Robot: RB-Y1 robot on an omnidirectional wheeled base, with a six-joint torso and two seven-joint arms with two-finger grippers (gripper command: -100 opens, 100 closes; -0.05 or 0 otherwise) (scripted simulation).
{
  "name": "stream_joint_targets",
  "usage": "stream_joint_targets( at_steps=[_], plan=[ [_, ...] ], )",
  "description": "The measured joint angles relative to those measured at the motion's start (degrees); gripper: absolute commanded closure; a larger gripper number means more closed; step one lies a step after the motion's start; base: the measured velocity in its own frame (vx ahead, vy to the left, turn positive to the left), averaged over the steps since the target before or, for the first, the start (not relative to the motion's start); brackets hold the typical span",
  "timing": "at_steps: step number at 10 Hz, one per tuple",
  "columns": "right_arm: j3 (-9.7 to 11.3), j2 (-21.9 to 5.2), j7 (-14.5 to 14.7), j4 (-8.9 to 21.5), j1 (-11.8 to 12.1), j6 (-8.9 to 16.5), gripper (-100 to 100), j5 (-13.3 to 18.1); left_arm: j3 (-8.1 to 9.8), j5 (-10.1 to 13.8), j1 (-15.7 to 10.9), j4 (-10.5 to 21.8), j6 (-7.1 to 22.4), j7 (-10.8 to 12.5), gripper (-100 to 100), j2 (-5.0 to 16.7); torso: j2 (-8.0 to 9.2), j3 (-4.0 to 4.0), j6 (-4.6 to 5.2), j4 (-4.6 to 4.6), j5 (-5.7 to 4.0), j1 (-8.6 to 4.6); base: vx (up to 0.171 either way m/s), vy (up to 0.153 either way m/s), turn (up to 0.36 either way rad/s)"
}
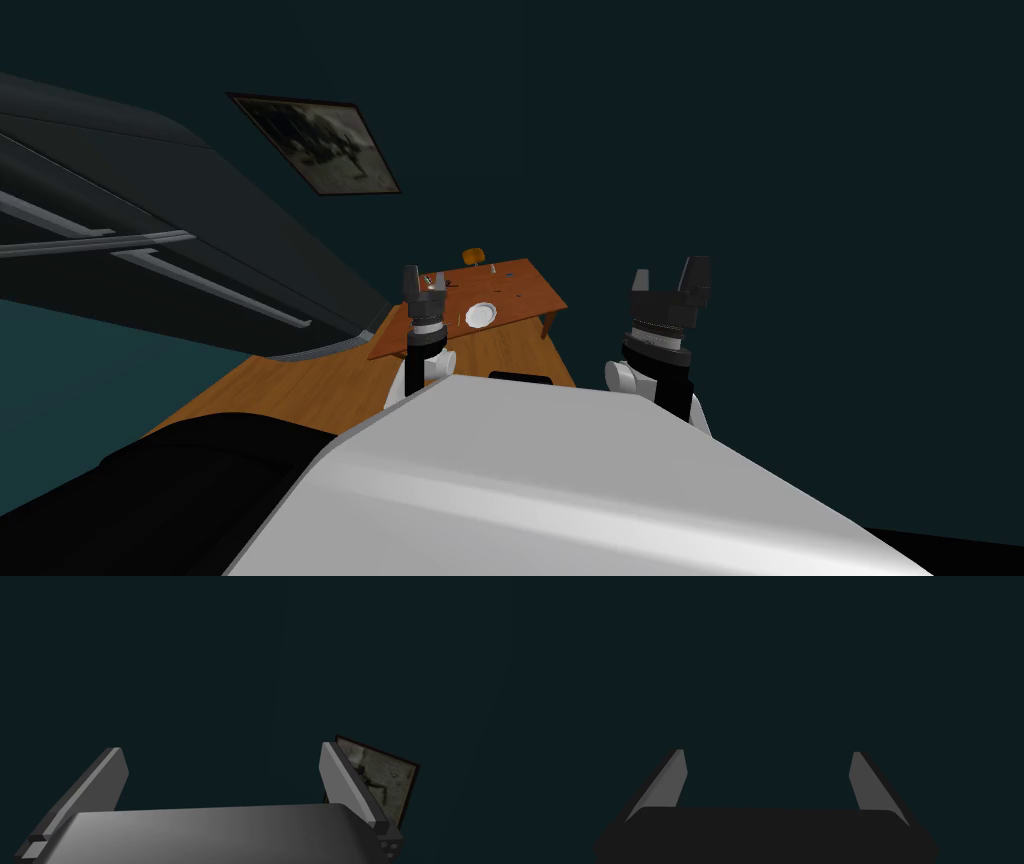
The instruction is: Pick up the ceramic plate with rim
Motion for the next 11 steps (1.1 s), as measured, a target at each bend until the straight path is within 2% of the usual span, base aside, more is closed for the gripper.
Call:
stream_joint_targets(
  at_steps=[3, 6, 8, 11],
  plan=[
    [0.0, 0.0, 0.0, 0.0, 0.0, 0.0, 0, 0.0, -0.78, -0.3, -0.5, 2.8, 0.6, 0.0, -100, 2.7, 0.01, 0.0, 0.01, 0.0, 0.0, 0.01, -0.005, -0.001, -0.042],
    [0.0, 0.0, 0.0, 0.0, 0.0, 0.0, 0, 0.0, -1.42, -0.5, -1.2, 9.0, -0.5, 0.3, -100, 4.6, 0.07, 0.04, 0.0, 0.01, 0.0, 0.01, -0.022, -0.001, -0.064],
    [0.0, 0.0, 0.0, 0.0, 0.0, 0.0, 0, 0.0, -2.67, -1.0, -1.5, 12.6, -0.1, 0.3, -100, 5.2, 0.11, 0.06, 0.01, 0.02, 0.0, 0.0, -0.033, -0.002, -0.08],
    [0.0, 0.0, 0.0, 0.0, 0.0, 0.0, 0, 0.0, -3.45, -1.2, -2.2, 17.0, 0.5, 0.6, -100, 6.1, 0.07, 0.04, 0.0, 0.02, 0.0, 0.01, -0.017, 0.001, -0.034]
  ],
)
